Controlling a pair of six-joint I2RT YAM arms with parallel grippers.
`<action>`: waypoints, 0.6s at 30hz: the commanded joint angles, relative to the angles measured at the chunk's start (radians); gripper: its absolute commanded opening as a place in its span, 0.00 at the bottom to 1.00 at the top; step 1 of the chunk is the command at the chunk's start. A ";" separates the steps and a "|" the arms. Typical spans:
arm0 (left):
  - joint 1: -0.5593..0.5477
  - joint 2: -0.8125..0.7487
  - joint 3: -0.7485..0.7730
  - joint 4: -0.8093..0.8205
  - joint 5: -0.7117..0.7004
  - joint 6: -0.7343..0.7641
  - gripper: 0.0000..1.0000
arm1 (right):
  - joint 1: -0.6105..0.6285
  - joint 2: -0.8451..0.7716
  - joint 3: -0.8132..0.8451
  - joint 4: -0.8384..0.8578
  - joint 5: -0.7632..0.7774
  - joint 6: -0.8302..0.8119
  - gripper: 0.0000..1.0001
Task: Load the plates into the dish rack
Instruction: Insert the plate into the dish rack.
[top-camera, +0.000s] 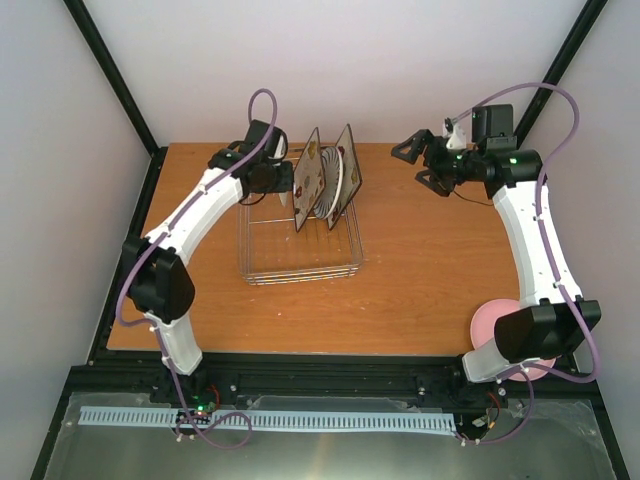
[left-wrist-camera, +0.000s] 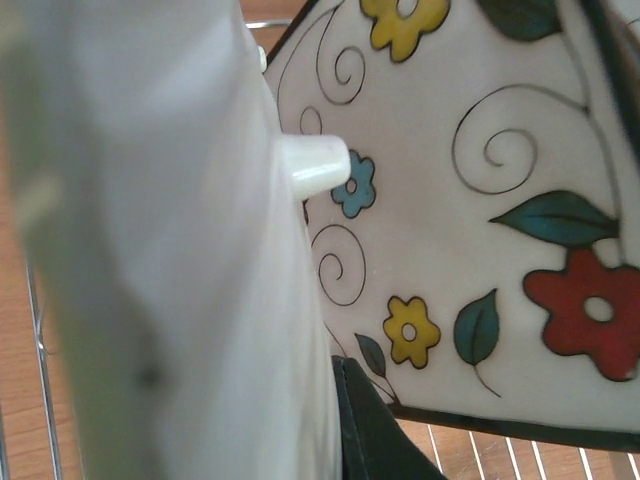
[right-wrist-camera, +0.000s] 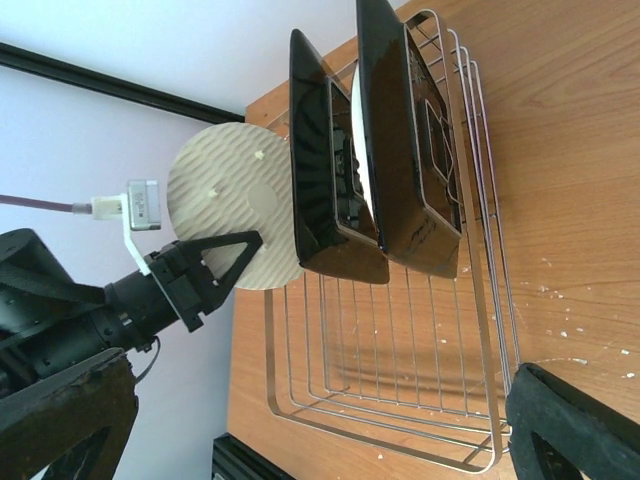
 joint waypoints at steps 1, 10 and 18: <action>0.000 0.021 0.000 0.047 0.013 -0.026 0.01 | -0.018 -0.020 -0.024 0.017 -0.021 -0.019 1.00; 0.003 0.036 0.012 0.029 -0.090 -0.005 0.01 | -0.038 -0.019 -0.051 0.034 -0.033 -0.022 1.00; 0.019 0.074 -0.020 0.034 -0.079 -0.012 0.01 | -0.048 -0.010 -0.064 0.045 -0.039 -0.019 1.00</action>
